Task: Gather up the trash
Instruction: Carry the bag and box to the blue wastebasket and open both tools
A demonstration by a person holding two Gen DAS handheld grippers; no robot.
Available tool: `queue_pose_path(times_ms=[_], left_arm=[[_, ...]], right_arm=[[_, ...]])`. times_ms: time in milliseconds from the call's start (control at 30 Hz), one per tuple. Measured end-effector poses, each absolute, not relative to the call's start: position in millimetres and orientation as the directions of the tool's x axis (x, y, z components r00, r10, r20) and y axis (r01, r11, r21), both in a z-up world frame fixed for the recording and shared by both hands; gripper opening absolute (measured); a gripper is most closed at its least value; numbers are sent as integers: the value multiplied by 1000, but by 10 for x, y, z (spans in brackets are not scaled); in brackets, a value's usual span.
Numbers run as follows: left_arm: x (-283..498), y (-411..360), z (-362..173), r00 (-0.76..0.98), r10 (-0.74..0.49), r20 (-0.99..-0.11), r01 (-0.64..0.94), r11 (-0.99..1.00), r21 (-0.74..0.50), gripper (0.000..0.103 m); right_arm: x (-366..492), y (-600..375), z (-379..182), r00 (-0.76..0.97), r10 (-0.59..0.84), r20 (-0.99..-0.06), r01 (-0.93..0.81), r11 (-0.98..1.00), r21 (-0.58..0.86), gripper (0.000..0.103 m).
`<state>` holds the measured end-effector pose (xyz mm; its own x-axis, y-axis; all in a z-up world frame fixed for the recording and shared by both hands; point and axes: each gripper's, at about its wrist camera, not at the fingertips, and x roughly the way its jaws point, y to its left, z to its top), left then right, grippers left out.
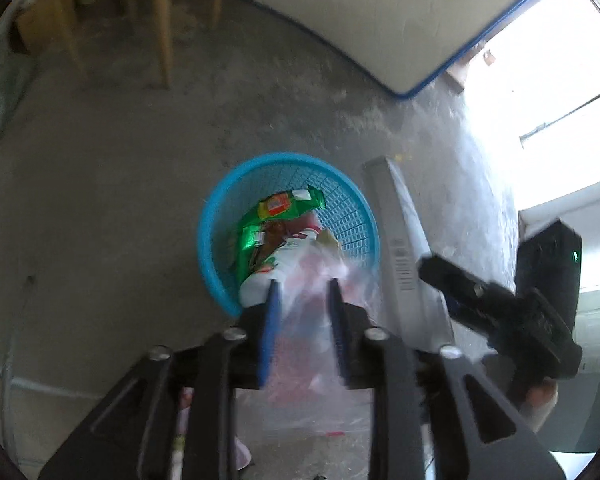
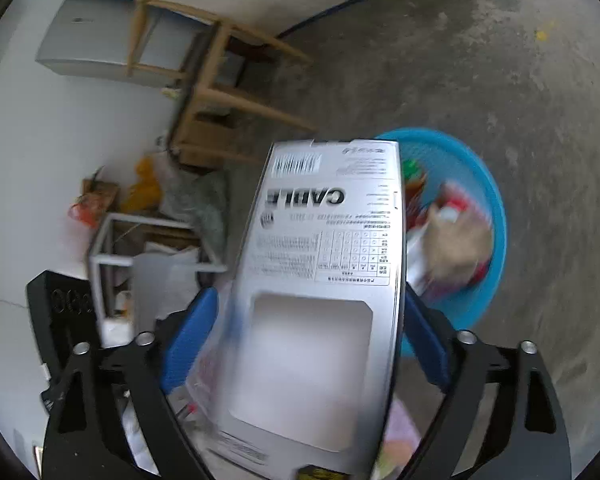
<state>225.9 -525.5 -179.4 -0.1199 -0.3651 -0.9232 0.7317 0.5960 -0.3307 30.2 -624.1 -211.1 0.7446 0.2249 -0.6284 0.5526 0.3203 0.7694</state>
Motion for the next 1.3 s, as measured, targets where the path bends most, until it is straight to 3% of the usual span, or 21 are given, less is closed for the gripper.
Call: queue_pose_path(times_ms=[33, 200, 433, 600, 767, 933, 1100, 1167, 1300], left_arm=[[2325, -5319, -2006, -118, -339, -933, 711, 627, -318, 46], [2536, -5208, -2370, -153, -301, -941, 606, 723, -330, 46], [2607, -4955, -1748, -66, -419, -905, 630, 686, -364, 46], [2447, -4611, -1164, -24, -483, -875, 688, 627, -365, 46], [2239, -4156, -719, 5, -544, -839, 719, 585, -375, 46], [2116, -3505, -346, 68, -601, -797, 716, 586, -381, 46], [2083, -2950, -215, 155, -623, -767, 687, 626, -370, 51], [2058, -2740, -178, 182, -634, -751, 669, 640, -378, 53], [1985, -2279, -115, 218, -677, -703, 630, 648, -428, 60]], right_arm=[[370, -6331, -2295, 712, 204, -672, 601, 318, 733, 88], [338, -6465, -2537, 636, 125, -762, 698, 328, 637, 87], [67, -6374, -2246, 643, 0, -766, 695, 421, 583, 83], [528, -6106, -2463, 453, -15, -892, 703, 621, 347, 53], [916, -6056, -2899, 292, 11, -956, 720, 656, 228, 10], [1102, -6060, -3051, 220, -32, -975, 734, 664, 144, 9], [970, -5988, -2768, 279, -73, -958, 745, 645, 168, 14], [829, -5930, -2615, 305, -89, -948, 744, 644, 178, 30], [556, -5750, -2221, 375, -123, -919, 726, 656, 209, 45]])
